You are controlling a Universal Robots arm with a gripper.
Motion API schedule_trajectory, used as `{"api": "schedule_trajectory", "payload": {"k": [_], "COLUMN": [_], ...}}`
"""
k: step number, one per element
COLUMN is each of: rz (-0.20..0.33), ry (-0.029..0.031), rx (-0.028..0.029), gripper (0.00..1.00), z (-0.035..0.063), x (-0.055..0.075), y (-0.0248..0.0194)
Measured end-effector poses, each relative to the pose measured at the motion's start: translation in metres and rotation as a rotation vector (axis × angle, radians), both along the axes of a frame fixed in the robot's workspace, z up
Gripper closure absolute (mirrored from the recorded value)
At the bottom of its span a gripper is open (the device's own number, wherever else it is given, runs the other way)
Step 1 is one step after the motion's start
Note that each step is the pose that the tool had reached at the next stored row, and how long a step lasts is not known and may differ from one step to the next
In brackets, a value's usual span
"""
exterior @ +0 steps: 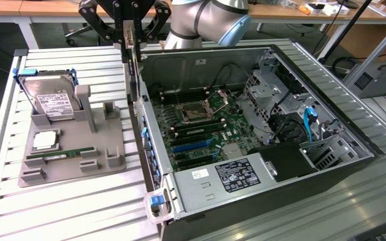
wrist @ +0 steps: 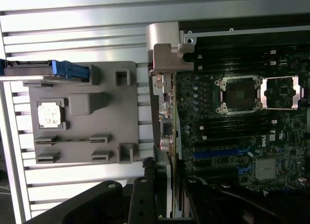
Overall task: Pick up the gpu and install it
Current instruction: 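Pick up the gpu and move the gpu toward the slot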
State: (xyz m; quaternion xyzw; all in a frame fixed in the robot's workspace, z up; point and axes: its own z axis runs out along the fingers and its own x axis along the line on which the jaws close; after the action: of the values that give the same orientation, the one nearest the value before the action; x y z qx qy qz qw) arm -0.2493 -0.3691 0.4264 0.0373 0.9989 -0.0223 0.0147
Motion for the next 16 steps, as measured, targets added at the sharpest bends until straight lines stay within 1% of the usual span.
{"api": "schedule_trajectory", "payload": {"k": [16], "rz": [0.000], "ry": [-0.0001], "rx": [0.0001], "gripper": [0.73], "z": [0.0000], "x": [0.0075], "y": [-0.0001]}}
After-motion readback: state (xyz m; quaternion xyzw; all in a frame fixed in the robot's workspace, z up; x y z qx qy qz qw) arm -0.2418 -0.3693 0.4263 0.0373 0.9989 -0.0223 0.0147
